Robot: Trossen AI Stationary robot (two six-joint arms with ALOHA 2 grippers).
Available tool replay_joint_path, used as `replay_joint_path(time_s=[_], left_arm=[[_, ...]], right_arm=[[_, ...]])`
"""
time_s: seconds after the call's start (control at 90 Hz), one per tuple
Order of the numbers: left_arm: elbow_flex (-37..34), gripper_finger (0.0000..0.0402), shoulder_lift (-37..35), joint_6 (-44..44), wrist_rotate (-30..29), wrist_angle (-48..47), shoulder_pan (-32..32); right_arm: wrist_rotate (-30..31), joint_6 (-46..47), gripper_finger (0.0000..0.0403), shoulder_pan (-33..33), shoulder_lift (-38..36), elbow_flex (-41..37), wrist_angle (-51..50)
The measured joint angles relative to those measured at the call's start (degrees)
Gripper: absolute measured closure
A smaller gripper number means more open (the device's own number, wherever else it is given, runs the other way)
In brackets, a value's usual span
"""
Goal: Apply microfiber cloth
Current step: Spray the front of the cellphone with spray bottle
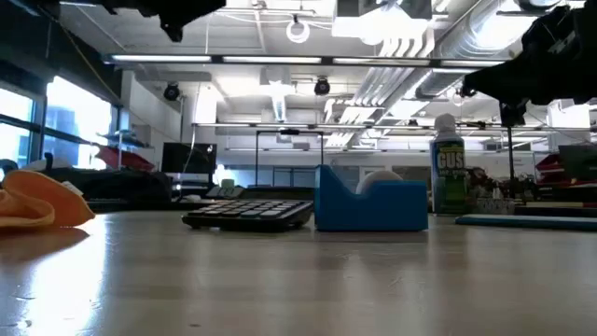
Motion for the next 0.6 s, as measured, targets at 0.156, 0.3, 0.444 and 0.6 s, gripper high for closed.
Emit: replay_joint_path(time_s=[0.156,0.3,0.444,0.6], left_arm=[[0.0,0.0238,1.2,-8.3,-5.3,-10.4,-4.9],[0.0,0.0238,4.7,-13.4,-12.0,-14.6,-8.7],[-0.1,0.0238,10.9,-17.2,-17.5,-14.5,-11.1],[-0.2,0.0238,18.3,-20.6,-18.5,-12.5,-11.9]], right_arm=[[1.2,1.1,0.0403,0.0,0.0,0.0,8.2],[1.1,6.8,0.0403,0.0,0.0,0.0,12.9],[3.4,6.3,0.0403,-0.4,0.3,0.0,16.1],[-3.1,11.5,0.0403,0.0,3.5,0.0,14.9]])
